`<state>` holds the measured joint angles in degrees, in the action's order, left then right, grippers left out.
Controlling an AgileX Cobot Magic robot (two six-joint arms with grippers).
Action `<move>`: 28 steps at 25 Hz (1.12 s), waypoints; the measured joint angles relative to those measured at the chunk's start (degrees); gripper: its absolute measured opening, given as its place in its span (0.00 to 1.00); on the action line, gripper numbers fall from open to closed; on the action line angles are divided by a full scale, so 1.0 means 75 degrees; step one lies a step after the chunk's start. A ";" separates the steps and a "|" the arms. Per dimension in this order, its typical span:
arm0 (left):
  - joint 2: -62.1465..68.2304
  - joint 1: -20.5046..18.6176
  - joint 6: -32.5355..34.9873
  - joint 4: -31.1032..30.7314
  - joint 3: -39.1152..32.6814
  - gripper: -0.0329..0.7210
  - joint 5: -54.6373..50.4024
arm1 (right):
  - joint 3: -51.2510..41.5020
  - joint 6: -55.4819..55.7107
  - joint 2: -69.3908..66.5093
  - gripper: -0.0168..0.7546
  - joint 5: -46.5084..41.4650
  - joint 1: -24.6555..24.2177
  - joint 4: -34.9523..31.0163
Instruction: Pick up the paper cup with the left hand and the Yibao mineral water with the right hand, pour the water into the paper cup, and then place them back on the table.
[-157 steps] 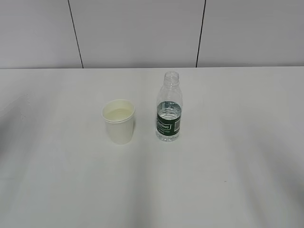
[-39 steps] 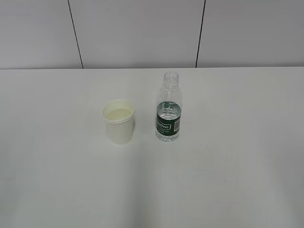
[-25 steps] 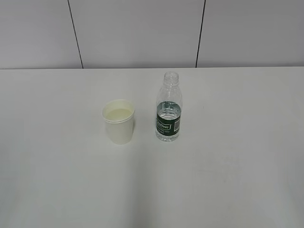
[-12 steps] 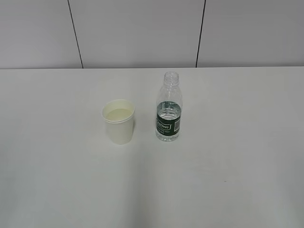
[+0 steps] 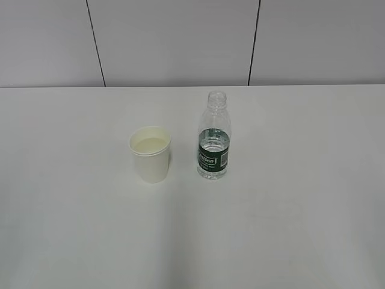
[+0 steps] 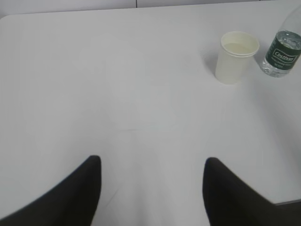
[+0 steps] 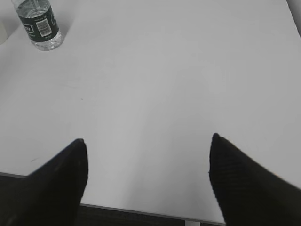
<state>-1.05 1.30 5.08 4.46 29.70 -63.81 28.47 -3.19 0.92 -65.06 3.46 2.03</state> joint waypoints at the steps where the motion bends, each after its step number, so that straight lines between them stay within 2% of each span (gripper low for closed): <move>1: 0.0000 0.0000 0.0000 0.0000 0.0000 0.66 0.0000 | 0.0000 0.0000 0.0000 0.79 0.0000 0.0000 0.0000; 28: 0.0000 0.0000 0.0000 0.0000 0.0000 0.66 0.0000 | 0.0000 -0.0002 0.0000 0.79 -0.0006 0.0000 0.0000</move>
<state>-1.05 1.30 5.08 4.46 29.70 -63.81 28.47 -3.20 0.92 -65.10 3.46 2.03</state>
